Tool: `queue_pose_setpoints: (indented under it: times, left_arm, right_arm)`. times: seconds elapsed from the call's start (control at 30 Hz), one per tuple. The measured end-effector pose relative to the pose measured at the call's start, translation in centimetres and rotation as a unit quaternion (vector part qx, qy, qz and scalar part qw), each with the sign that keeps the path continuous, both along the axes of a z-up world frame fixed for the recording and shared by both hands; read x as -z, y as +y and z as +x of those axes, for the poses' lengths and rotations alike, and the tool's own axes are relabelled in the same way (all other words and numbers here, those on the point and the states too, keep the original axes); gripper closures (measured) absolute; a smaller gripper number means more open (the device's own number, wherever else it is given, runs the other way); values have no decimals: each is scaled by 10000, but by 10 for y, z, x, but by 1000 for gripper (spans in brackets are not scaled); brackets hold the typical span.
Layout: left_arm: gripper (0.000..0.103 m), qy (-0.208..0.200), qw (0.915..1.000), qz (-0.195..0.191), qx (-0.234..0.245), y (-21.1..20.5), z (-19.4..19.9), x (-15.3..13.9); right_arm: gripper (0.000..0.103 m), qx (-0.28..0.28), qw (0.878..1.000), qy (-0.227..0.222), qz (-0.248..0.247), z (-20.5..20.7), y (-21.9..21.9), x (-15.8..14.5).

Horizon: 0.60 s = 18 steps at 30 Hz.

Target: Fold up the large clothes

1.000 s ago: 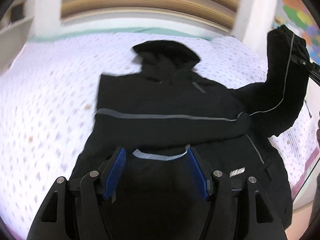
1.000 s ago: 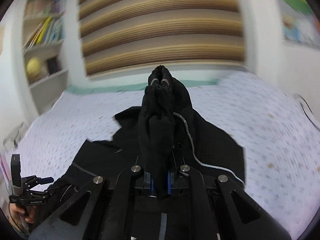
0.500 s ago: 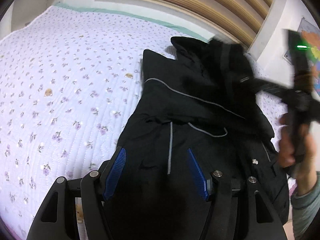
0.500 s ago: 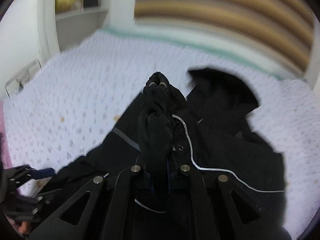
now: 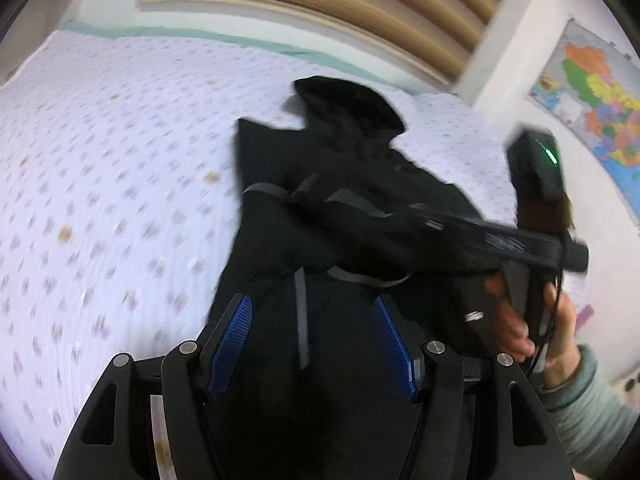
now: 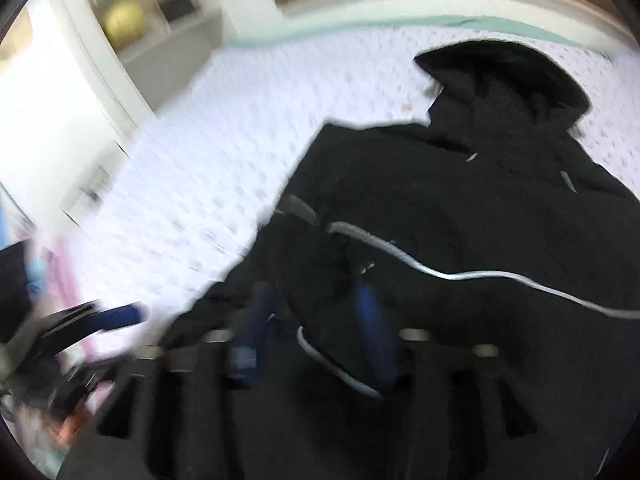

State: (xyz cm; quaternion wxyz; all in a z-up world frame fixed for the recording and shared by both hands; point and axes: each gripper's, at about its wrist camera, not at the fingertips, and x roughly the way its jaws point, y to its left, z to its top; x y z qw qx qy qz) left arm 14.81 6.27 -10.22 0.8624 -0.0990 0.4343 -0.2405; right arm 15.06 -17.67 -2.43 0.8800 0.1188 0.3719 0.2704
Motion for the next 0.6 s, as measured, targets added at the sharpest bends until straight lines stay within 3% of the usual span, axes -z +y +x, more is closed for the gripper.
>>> queue_pose_setpoints:
  times: [0.13,0.23,0.37,0.4,0.43,0.47,0.53,0.6]
  left_arm:
    - [33,294,9986,-391,221,-19,44,-11]
    - [33,771,9965,-330,75,-39,85,7]
    - [33,1234,9920,-193,-194,-61,121,41]
    - [40,1304,9910,-154,-253,-68,129,49]
    - [52,1319,9908,-153,-272,-74,134,56]
    - [78,1337,9907,-122,-243,-79,138,60]
    - [78,1130,9933,13,-237,-87,142,56]
    - [79,514,9985,-77,-174,-87,142,35]
  right_arm:
    - [29,638,9979,-2,106,-12,-70,-4]
    - [28,1256,9920,100,-50,-18,-123,4]
    - [28,1687,9854,203,-141,-26,-166,11]
    - [28,1775,9837,222,-185,-27,-174,13]
    - [28,1862,9818,265,-266,-28,-181,15]
    - [28,1892,9809,295,-328,-27,-185,15]
    - [28,1926,9791,355,-546,-23,-187,16]
    - [28,1903,9785,358,-712,-17,-185,16]
